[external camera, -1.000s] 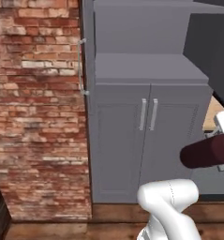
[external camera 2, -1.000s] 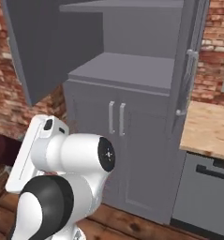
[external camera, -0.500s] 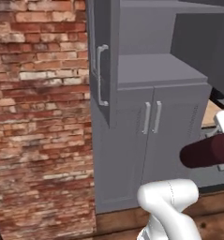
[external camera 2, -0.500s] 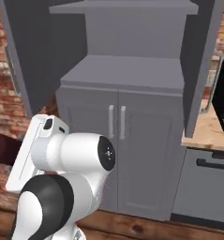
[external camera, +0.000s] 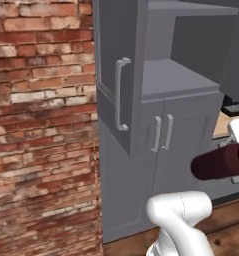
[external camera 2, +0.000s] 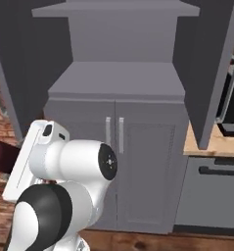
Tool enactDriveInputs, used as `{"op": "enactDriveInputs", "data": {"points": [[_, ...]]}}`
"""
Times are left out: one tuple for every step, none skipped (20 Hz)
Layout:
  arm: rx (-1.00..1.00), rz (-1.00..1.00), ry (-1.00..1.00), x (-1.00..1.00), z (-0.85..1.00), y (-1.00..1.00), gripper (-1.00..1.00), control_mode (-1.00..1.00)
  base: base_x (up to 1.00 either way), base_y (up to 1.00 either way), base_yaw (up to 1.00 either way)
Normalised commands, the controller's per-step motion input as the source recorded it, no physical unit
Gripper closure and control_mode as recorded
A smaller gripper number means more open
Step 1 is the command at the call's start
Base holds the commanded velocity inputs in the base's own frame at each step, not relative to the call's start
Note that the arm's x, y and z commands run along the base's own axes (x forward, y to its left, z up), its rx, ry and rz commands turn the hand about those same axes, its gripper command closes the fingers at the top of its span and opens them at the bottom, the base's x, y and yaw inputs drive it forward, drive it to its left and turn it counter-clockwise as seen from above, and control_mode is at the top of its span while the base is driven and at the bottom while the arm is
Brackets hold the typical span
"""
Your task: Pick the juice from the counter and place it in the open cabinet.
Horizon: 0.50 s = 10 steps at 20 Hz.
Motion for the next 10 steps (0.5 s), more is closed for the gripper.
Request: {"op": "enactDriveInputs", "data": {"points": [[0.00, 0.00, 0.00, 0.00, 0.00, 0.00, 1.00, 1.00, 0.74, -0.09, -0.14], [0.00, 0.00, 0.00, 0.00, 0.00, 0.00, 1.00, 1.00, 0.72, -0.17, -0.12], [0.00, 0.00, 0.00, 0.00, 0.00, 0.00, 1.00, 1.00, 0.69, -0.15, -0.11], [0.00, 0.00, 0.00, 0.00, 0.00, 0.00, 1.00, 1.00, 0.67, -0.11, -0.08], [0.00, 0.00, 0.00, 0.00, 0.00, 0.00, 1.00, 1.00, 0.64, -0.05, -0.07], [0.00, 0.00, 0.00, 0.00, 0.00, 0.00, 1.00, 1.00, 0.59, 0.00, -0.06], [0.00, 0.00, 0.00, 0.00, 0.00, 0.00, 1.00, 1.00, 0.54, 0.00, -0.05], [0.00, 0.00, 0.00, 0.00, 0.00, 0.00, 1.00, 1.00, 0.54, 0.00, -0.04], [0.00, 0.00, 0.00, 0.00, 0.00, 0.00, 1.00, 1.00, 0.54, 0.00, -0.03], [0.00, 0.00, 0.00, 0.00, 0.00, 0.00, 1.00, 1.00, 0.56, 0.00, -0.03]]}}
